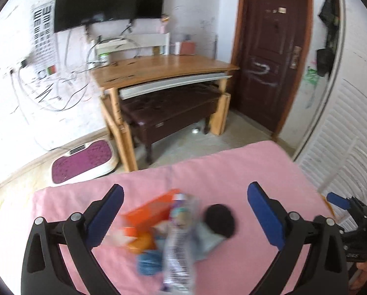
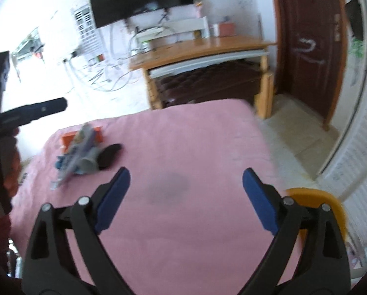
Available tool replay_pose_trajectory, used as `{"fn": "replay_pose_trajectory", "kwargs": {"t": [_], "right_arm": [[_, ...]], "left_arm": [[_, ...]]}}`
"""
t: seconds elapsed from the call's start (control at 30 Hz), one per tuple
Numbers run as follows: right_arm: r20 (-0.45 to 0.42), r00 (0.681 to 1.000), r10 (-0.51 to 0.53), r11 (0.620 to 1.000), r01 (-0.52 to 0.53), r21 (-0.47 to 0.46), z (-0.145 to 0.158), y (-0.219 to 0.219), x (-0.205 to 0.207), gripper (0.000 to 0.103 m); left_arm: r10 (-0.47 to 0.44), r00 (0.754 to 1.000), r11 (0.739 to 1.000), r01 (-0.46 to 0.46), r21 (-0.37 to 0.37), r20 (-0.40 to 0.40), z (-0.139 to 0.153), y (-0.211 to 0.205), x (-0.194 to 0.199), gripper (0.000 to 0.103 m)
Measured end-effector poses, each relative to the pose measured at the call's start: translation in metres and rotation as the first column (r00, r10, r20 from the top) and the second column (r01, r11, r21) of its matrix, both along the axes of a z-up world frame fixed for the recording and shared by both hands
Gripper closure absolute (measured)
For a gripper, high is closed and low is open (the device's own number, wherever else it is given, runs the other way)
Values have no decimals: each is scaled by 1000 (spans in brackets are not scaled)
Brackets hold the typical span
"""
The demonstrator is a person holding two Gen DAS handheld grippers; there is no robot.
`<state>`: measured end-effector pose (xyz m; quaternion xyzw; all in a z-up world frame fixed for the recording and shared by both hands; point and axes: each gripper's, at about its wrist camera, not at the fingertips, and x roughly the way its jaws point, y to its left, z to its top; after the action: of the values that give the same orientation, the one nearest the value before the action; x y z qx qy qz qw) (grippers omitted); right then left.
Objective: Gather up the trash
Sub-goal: 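Move both open tools back over the remaining trash on the table, then grasp the orange carton with the left tool while the right tool grasps the black sponge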
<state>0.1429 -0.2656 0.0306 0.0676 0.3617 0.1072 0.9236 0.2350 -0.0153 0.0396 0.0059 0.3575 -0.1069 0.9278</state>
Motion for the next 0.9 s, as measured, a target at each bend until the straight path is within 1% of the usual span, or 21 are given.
{"fn": "replay_pose_trajectory", "kwargs": {"t": [0.13,0.3,0.4,0.47,0.53,0.57,0.63,0.77,0.9], "right_arm": [[-21,997,72,997,-71,23,1,33,16,14],[-42,989,145,989,-143,43,3,73,46,10],[-27,985,172,985,-170,39,9,94,74,9],[-22,984,179,984,-179,22,11,104,91,9],[-19,981,193,981,-193,-1,12,111,104,9],[-14,979,202,979,-203,-18,12,114,108,9],[12,978,208,976,-207,-62,12,117,111,9],[34,975,221,971,-216,-105,5,117,107,9],[-2,966,259,960,-258,-106,-6,118,108,9]], "left_arm": [[6,1000,999,-6,38,-17,-4,24,5,8],[-27,997,998,30,52,-67,-19,40,13,8],[-42,994,999,45,30,-102,-30,48,24,8],[-49,991,998,53,29,-125,-39,53,33,8],[-46,988,997,54,56,-148,-49,57,41,8],[-53,987,996,63,63,-151,-51,57,44,8],[-44,991,993,57,99,-129,-55,59,46,8],[-53,991,993,65,98,-121,-61,59,41,8],[-90,989,992,100,79,-114,-65,54,31,9]]}}
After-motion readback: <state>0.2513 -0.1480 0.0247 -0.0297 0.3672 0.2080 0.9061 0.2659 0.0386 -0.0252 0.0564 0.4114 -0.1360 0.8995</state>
